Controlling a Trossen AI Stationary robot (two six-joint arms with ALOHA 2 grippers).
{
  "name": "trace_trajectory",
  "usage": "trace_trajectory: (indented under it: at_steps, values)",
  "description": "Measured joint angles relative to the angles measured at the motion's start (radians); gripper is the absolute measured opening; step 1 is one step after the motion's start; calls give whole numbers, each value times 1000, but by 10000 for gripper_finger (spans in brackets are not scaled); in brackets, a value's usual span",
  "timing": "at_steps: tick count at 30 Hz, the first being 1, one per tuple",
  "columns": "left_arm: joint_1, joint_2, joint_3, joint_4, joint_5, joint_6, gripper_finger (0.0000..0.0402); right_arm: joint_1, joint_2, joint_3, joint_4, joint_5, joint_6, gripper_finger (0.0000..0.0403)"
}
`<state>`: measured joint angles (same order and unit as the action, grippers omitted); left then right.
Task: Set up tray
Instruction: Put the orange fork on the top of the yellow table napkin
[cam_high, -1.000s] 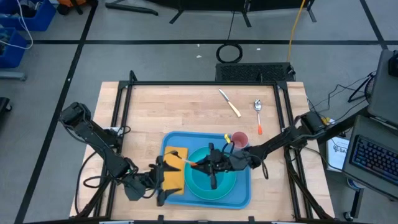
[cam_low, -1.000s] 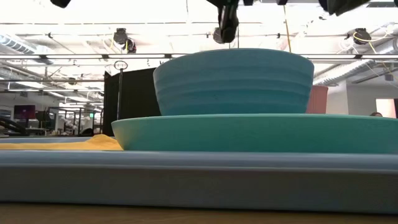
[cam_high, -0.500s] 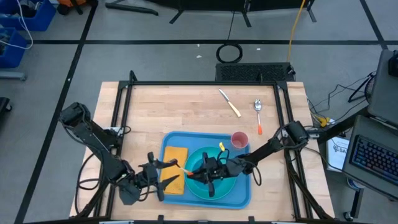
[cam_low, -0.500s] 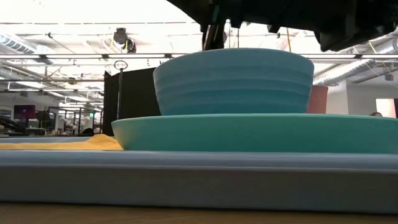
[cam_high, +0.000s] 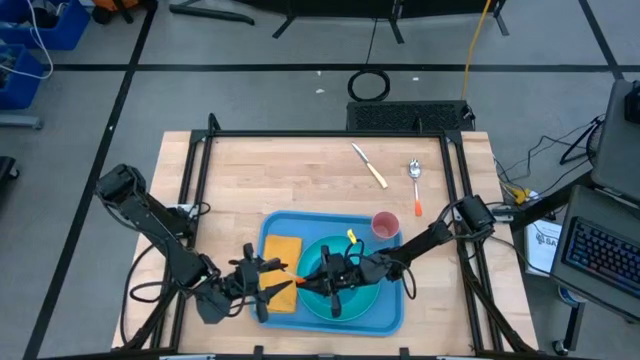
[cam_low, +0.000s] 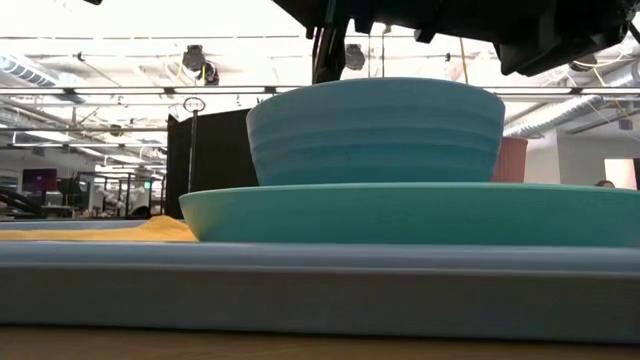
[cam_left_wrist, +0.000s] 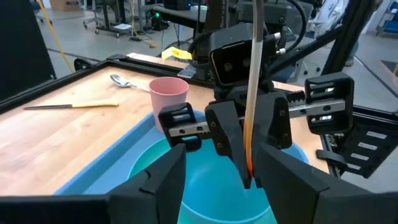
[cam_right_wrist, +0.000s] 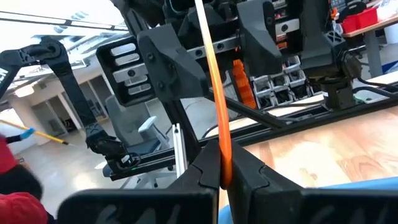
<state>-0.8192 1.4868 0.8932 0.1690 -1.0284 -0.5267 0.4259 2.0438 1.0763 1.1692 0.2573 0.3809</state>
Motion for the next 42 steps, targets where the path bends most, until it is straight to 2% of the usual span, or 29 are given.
trace_trajectory:
  at_steps: [11,19,24,27,37,42]
  values:
    - [10,0,0,73,49,80,191,-16,0,0,1,-4,-1,0]
    - [60,14,0,78,110,80,191,-14,0,0,16,-27,0,0]
    - [78,44,0,97,112,85,183,-15,0,0,16,-26,-6,0]
    - [79,53,0,101,110,95,157,-14,0,0,12,-24,-2,0]
    - [51,51,0,129,89,159,21,-15,0,0,11,-19,-11,0]
    - [51,50,0,136,120,176,7,-14,0,0,7,-25,-16,0]
